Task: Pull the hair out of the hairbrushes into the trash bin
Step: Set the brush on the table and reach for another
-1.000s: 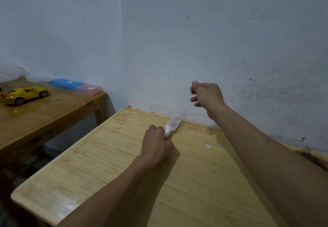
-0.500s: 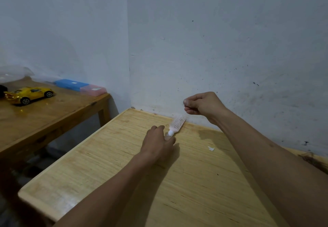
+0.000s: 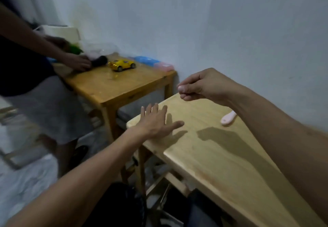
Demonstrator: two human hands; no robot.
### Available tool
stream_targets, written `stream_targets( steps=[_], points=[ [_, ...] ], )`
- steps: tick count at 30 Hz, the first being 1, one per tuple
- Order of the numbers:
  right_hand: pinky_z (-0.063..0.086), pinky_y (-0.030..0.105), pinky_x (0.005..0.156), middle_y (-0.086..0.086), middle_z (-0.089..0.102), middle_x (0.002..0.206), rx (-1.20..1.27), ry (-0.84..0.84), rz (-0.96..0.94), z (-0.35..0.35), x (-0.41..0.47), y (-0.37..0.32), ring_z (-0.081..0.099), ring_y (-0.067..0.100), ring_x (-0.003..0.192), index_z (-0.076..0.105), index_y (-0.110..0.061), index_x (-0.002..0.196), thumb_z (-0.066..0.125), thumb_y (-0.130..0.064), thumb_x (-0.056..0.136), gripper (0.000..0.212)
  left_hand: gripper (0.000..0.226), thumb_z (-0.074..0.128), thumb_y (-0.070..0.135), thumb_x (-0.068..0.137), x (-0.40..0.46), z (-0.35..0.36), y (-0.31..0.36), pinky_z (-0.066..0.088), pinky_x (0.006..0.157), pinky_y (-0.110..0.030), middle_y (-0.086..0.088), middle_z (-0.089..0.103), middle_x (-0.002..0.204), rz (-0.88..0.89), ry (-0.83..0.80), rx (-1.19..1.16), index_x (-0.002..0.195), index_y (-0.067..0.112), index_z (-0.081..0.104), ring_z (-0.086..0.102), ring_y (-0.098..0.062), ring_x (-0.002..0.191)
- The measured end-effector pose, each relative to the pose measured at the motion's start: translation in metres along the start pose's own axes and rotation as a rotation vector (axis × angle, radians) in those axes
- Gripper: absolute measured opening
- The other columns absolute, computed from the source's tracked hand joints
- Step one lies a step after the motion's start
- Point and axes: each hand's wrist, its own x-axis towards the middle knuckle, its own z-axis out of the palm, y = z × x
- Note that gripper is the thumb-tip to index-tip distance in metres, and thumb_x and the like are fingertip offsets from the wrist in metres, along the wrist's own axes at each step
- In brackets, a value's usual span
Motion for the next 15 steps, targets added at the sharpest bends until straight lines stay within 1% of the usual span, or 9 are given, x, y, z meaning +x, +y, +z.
stream_targets(
  steps=[2,4,6,7,8,10,11,13,15],
  points=[
    [0.063,0.025,0.073,0.010,0.079,0.082,-0.151,-0.257,0.036,0.033,-0.007,-0.009,0.076,0.018,0.077,0.078,-0.002,0.099,0.075,-0.002,0.089,0.011,0.103,0.024,0.089,0.084,-0.010,-0.004,-0.033,-0.009,0.122,-0.056,-0.009,-0.007,0.172,0.005,-0.092,0.058,0.164,0.028,0.000,-0.010,-0.035,0.157],
    [0.063,0.030,0.080,0.009,0.080,0.088,-0.359,-0.552,0.077,0.068,-0.015,-0.008,0.077,0.017,0.080,0.079,-0.006,0.102,0.075,-0.006,0.089,0.013,0.093,0.033,0.077,0.092,-0.020,-0.005,-0.052,-0.005,0.124,-0.058,-0.007,-0.012,0.172,0.067,-0.166,0.098,0.162,0.031,-0.006,-0.011,-0.035,0.157],
    [0.064,0.031,0.082,0.007,0.081,0.088,-0.546,-0.738,0.130,0.107,-0.023,0.008,0.078,0.016,0.079,0.080,-0.012,0.100,0.076,-0.009,0.090,0.012,0.088,0.040,0.064,0.098,-0.021,-0.002,-0.054,-0.002,0.125,-0.059,-0.009,-0.013,0.171,0.097,-0.172,0.130,0.163,0.028,-0.006,-0.011,-0.036,0.156],
    [0.064,0.030,0.081,0.003,0.081,0.084,-0.635,-0.785,0.144,0.126,-0.027,0.022,0.078,0.014,0.076,0.080,-0.016,0.098,0.076,-0.011,0.090,0.010,0.085,0.037,0.065,0.100,-0.021,-0.001,-0.053,-0.003,0.124,-0.059,-0.010,-0.013,0.171,0.096,-0.164,0.123,0.163,0.027,-0.004,-0.011,-0.036,0.157],
    [0.063,0.028,0.080,0.000,0.081,0.081,-0.717,-0.811,0.147,0.146,-0.032,0.037,0.078,0.013,0.074,0.081,-0.017,0.097,0.076,-0.013,0.090,0.009,0.084,0.030,0.069,0.099,-0.021,0.000,-0.051,-0.003,0.124,-0.059,-0.010,-0.012,0.172,0.090,-0.157,0.102,0.163,0.026,-0.001,-0.010,-0.036,0.157],
    [0.063,0.027,0.076,0.000,0.079,0.077,-0.831,-0.822,0.133,0.180,-0.036,0.072,0.077,0.015,0.070,0.081,-0.014,0.097,0.077,-0.015,0.090,0.008,0.090,0.022,0.079,0.094,-0.022,0.000,-0.051,-0.003,0.124,-0.059,-0.010,-0.010,0.172,0.088,-0.167,0.054,0.163,0.026,0.002,-0.009,-0.035,0.157],
    [0.062,0.026,0.072,0.002,0.079,0.079,-0.850,-0.817,0.134,0.195,-0.036,0.089,0.075,0.015,0.068,0.081,-0.012,0.098,0.076,-0.015,0.090,0.010,0.092,0.021,0.081,0.092,-0.022,-0.001,-0.052,-0.003,0.124,-0.060,-0.009,-0.011,0.172,0.092,-0.183,0.044,0.164,0.026,0.002,-0.009,-0.035,0.157],
    [0.058,0.024,0.065,0.007,0.079,0.087,-0.803,-0.796,0.179,0.221,-0.033,0.120,0.070,0.014,0.069,0.080,-0.008,0.102,0.074,-0.014,0.092,0.013,0.093,0.020,0.083,0.091,-0.022,-0.002,-0.055,-0.003,0.124,-0.060,-0.008,-0.011,0.172,0.100,-0.185,0.047,0.164,0.027,0.002,-0.009,-0.035,0.157],
    [0.055,0.020,0.060,0.003,0.077,0.080,-0.705,-0.733,0.231,0.243,-0.026,0.146,0.070,0.012,0.069,0.080,-0.007,0.103,0.072,-0.013,0.094,0.013,0.093,0.020,0.083,0.091,-0.021,0.000,-0.057,0.000,0.124,-0.061,-0.009,-0.008,0.172,0.119,-0.158,0.051,0.163,0.028,0.004,-0.005,-0.036,0.157]
  ],
)
